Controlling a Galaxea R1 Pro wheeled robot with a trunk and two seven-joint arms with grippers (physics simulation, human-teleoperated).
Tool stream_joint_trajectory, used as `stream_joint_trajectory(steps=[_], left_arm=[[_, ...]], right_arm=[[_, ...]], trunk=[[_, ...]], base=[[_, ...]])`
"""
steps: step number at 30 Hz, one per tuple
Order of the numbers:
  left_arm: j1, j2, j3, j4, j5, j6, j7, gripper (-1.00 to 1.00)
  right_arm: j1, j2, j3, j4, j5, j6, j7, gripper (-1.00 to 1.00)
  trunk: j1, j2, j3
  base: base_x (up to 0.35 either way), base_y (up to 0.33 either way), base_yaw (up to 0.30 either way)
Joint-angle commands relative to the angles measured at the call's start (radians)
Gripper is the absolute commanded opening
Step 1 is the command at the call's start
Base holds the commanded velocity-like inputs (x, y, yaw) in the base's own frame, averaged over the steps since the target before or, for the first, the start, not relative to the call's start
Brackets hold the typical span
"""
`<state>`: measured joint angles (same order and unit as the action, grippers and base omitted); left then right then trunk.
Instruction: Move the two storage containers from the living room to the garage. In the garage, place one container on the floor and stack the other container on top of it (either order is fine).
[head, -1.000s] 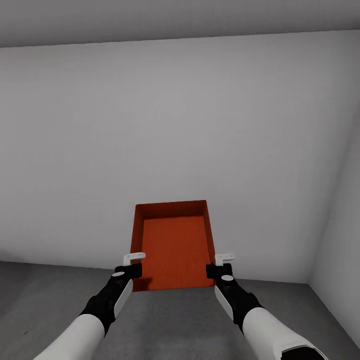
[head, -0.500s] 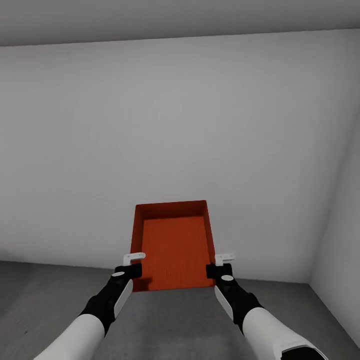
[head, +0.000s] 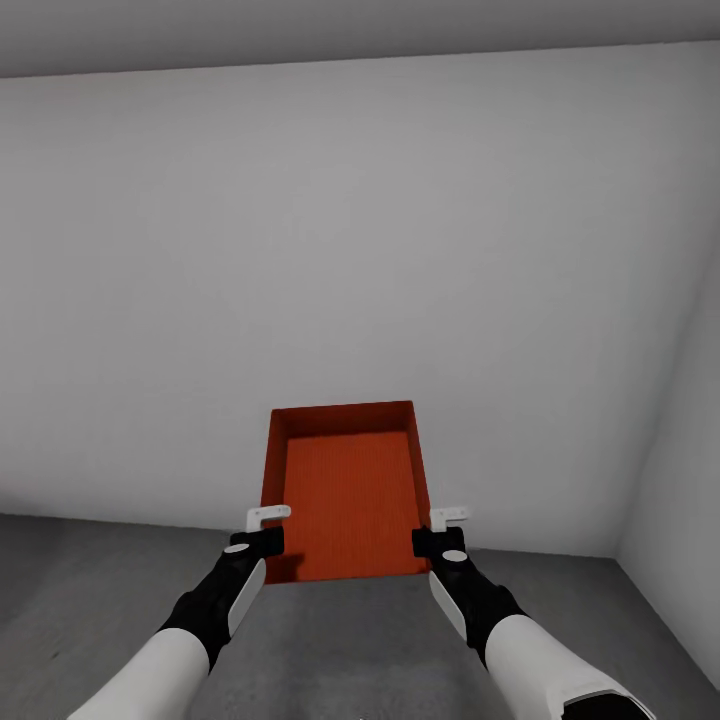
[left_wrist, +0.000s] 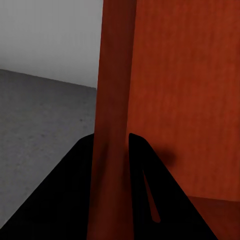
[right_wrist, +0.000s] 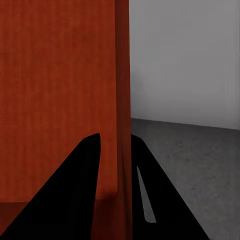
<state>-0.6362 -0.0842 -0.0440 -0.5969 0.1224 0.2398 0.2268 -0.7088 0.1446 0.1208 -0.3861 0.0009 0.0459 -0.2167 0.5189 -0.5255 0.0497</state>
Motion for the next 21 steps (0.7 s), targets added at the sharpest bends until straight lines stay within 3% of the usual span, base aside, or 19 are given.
stream_joint_trajectory(steps=[1,21], left_arm=[[0.000,0.001,0.010,-0.031,-0.007,-0.014,0.009,-1.00],[0.000,0.001,0.011,-0.020,-0.007,-0.013,0.009,-1.00]], right_arm=[[0.000,-0.008,-0.010,0.001,-0.001,0.005,-0.010,-1.00],[0.000,-0.008,-0.010,0.001,-0.001,0.004,-0.010,-1.00]], trunk=[[0.000,-0.001,-0.002],[0.000,-0.001,-0.034]], base=[[0.000,0.000,0.000],[0.000,0.000,0.000]])
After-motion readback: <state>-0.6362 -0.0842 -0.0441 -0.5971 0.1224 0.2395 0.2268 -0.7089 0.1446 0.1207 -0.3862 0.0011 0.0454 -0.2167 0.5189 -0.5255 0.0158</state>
